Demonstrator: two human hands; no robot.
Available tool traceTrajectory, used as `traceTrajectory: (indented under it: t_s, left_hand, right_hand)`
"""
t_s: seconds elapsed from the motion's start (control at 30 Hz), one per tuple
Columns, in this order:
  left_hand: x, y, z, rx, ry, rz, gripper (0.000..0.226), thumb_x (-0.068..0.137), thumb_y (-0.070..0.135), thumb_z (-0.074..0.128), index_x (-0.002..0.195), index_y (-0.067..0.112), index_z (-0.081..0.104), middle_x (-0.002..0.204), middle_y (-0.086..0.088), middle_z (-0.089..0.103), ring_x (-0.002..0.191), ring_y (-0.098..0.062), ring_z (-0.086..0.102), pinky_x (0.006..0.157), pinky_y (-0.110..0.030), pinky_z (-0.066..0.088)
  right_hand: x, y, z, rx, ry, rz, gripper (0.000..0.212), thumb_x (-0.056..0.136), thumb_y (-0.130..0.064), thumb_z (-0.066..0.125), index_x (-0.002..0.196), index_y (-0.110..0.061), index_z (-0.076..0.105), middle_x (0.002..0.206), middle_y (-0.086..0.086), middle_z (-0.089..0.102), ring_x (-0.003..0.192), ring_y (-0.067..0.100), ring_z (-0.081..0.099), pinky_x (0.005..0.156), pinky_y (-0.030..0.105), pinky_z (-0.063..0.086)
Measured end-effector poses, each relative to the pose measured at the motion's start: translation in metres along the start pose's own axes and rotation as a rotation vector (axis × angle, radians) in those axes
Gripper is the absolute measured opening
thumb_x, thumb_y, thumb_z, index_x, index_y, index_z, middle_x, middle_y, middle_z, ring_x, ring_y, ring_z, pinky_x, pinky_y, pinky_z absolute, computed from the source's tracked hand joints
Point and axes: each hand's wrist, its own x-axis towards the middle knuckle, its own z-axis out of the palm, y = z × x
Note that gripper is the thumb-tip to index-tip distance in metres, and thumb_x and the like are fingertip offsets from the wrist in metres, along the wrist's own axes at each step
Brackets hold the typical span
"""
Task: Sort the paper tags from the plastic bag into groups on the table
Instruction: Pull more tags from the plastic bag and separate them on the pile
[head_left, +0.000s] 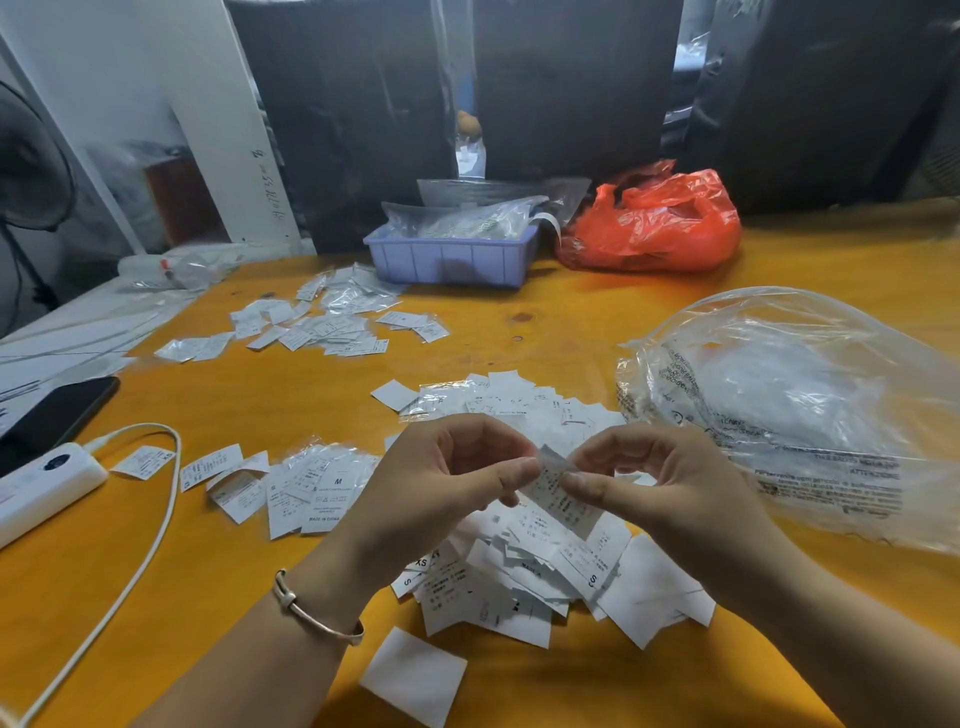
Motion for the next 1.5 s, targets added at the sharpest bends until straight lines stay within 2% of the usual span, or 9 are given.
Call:
traceTrajectory:
  t_s: [0.2, 0.33, 0.5, 0.7, 0.87, 1.03, 1.3, 1.4, 1.5]
  left_hand:
    - [0.002, -0.005, -0.003, 0.007, -0.033, 0.006, 0.008, 0.082, 0.013, 0.078, 0.078, 0.014, 0.072, 0.070, 0.002, 0.069, 0.064, -0.011, 0.063, 0.060, -0.016, 0.048]
    - [0.002, -0.003, -0.009, 0.041, -0.004, -0.030, 0.016, 0.079, 0.027, 0.080, 0.074, 0.015, 0.070, 0.069, 0.000, 0.068, 0.063, -0.011, 0.059, 0.060, -0.019, 0.047]
    - [0.003, 0.009, -0.041, 0.095, 0.150, -0.159, 0.027, 0.069, 0.029, 0.075, 0.083, 0.006, 0.071, 0.068, -0.003, 0.067, 0.061, -0.009, 0.059, 0.058, -0.020, 0.049]
    - [0.005, 0.013, -0.095, 0.362, 0.345, -0.413, 0.008, 0.085, 0.016, 0.076, 0.084, 0.009, 0.072, 0.061, 0.006, 0.070, 0.054, -0.002, 0.060, 0.051, -0.019, 0.045]
    - [0.004, 0.007, -0.120, 0.556, 0.334, -0.561, 0.008, 0.085, 0.020, 0.078, 0.083, 0.014, 0.073, 0.077, -0.002, 0.073, 0.068, -0.013, 0.061, 0.057, -0.025, 0.045]
    - [0.006, -0.004, -0.134, 0.776, 0.290, -0.683, 0.007, 0.083, 0.014, 0.078, 0.080, 0.015, 0.072, 0.076, -0.002, 0.068, 0.066, -0.013, 0.057, 0.051, -0.022, 0.042]
    - [0.012, -0.030, -0.126, 0.915, 0.357, -0.538, 0.007, 0.081, 0.019, 0.078, 0.078, 0.022, 0.072, 0.085, 0.002, 0.071, 0.081, -0.017, 0.065, 0.064, -0.028, 0.053]
    - [0.010, -0.036, -0.126, 0.946, 0.403, -0.492, 0.010, 0.086, 0.025, 0.074, 0.094, 0.020, 0.071, 0.094, 0.001, 0.068, 0.088, -0.019, 0.062, 0.069, -0.029, 0.050]
    - [0.013, -0.028, -0.114, 0.888, 0.465, -0.365, 0.010, 0.089, 0.027, 0.071, 0.098, 0.022, 0.069, 0.093, 0.006, 0.065, 0.086, -0.014, 0.060, 0.063, -0.026, 0.044]
  right_hand:
    - [0.000, 0.005, 0.002, -0.045, -0.032, 0.012, 0.003, 0.077, -0.021, 0.076, 0.076, -0.023, 0.075, 0.076, -0.007, 0.072, 0.073, 0.005, 0.061, 0.074, 0.022, 0.045]
    - [0.002, 0.008, 0.000, -0.063, -0.014, -0.013, 0.007, 0.079, -0.016, 0.076, 0.080, -0.022, 0.073, 0.076, -0.007, 0.071, 0.068, -0.002, 0.058, 0.064, 0.012, 0.045]
    - [0.002, 0.016, -0.001, -0.278, 0.071, -0.108, 0.012, 0.080, -0.023, 0.075, 0.087, -0.031, 0.069, 0.073, -0.010, 0.067, 0.076, 0.002, 0.058, 0.066, 0.011, 0.042]
    - [0.003, 0.019, -0.002, -0.384, 0.095, -0.138, 0.015, 0.080, -0.026, 0.072, 0.087, -0.037, 0.064, 0.079, -0.014, 0.065, 0.079, 0.001, 0.056, 0.065, 0.022, 0.045]
    - [0.002, 0.020, 0.001, -0.406, 0.100, -0.138, 0.014, 0.080, -0.021, 0.074, 0.088, -0.032, 0.068, 0.078, -0.012, 0.065, 0.076, 0.002, 0.056, 0.064, 0.027, 0.046]
    - [0.001, 0.020, 0.003, -0.449, 0.082, -0.145, 0.019, 0.081, -0.020, 0.073, 0.086, -0.036, 0.065, 0.080, -0.013, 0.064, 0.074, 0.003, 0.056, 0.063, 0.029, 0.048]
    - [0.002, 0.022, 0.003, -0.448, 0.050, -0.121, 0.021, 0.082, -0.016, 0.072, 0.081, -0.035, 0.066, 0.079, -0.010, 0.065, 0.074, 0.008, 0.057, 0.061, 0.026, 0.044]
    - [0.003, 0.020, 0.002, -0.445, 0.059, -0.118, 0.021, 0.082, -0.014, 0.072, 0.080, -0.034, 0.065, 0.078, -0.011, 0.064, 0.073, 0.007, 0.057, 0.060, 0.024, 0.042]
    - [0.003, 0.018, 0.001, -0.453, 0.090, -0.133, 0.020, 0.082, -0.012, 0.073, 0.079, -0.031, 0.066, 0.076, -0.013, 0.064, 0.072, 0.004, 0.056, 0.058, 0.021, 0.039]
